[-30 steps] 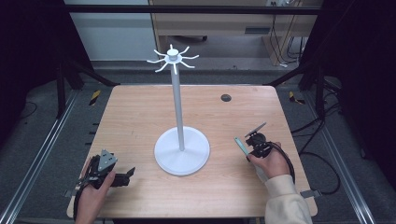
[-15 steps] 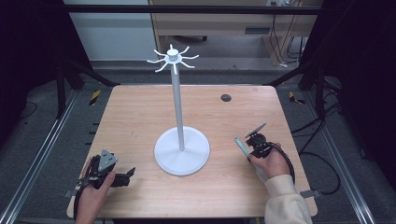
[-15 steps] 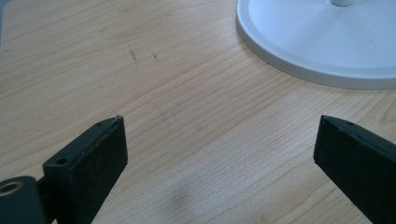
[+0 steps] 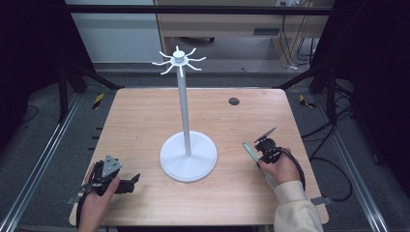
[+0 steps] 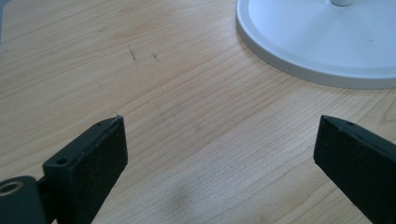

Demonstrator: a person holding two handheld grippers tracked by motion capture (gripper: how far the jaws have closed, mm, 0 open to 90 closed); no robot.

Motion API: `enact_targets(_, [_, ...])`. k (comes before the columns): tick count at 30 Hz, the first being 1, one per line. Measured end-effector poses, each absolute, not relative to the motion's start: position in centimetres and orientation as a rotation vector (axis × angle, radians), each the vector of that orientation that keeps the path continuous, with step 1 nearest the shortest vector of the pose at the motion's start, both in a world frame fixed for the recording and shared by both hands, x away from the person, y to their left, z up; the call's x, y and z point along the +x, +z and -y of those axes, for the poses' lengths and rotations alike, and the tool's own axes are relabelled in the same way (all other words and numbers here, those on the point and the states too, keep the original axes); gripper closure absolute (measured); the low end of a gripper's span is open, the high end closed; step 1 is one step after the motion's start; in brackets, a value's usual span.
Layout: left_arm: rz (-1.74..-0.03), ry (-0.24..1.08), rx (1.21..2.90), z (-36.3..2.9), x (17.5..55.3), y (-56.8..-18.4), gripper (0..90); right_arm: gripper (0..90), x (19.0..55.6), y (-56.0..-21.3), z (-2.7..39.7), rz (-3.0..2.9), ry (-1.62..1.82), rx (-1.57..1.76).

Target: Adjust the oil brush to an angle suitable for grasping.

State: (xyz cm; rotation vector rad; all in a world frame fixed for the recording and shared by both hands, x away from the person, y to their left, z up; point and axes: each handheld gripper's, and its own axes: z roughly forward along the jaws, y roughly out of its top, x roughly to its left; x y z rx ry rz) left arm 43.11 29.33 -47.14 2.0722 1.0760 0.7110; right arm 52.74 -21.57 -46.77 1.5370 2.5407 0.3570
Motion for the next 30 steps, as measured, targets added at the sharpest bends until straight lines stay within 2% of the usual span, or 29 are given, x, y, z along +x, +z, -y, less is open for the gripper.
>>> enact_targets(19, [-1.082,0.714,2.066,-29.4,43.0,-47.1,2.4,82.7,52.4,-43.1,21.6,-2.406,0.597,1.461])
enact_targets(30, [-1.097,0.723,2.052,-29.8,43.0,-47.0,2.4,82.8,52.8,-37.4,20.9,-2.255,0.890,1.351])
